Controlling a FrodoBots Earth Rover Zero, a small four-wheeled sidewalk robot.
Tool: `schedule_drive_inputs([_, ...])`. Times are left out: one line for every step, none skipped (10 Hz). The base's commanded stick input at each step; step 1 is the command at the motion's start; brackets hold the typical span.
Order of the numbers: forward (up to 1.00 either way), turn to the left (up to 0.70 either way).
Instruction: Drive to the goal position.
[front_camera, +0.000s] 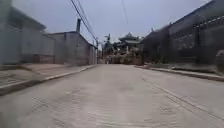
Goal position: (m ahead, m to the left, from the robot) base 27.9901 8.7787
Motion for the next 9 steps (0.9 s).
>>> schedule_drive_inputs([1.00, 0.00])
schedule_drive_inputs([1.00, 0.00])
schedule_drive_inputs([1.00, 0.00])
schedule_drive_inputs([1.00, 0.00])
schedule_drive_inputs([1.00, 0.00])
schedule_drive_inputs([1.00, 0.00])
schedule_drive_inputs([1.00, 0.00])
schedule_drive_inputs([1.00, 0.00])
schedule_drive_inputs([1.00, 0.00])
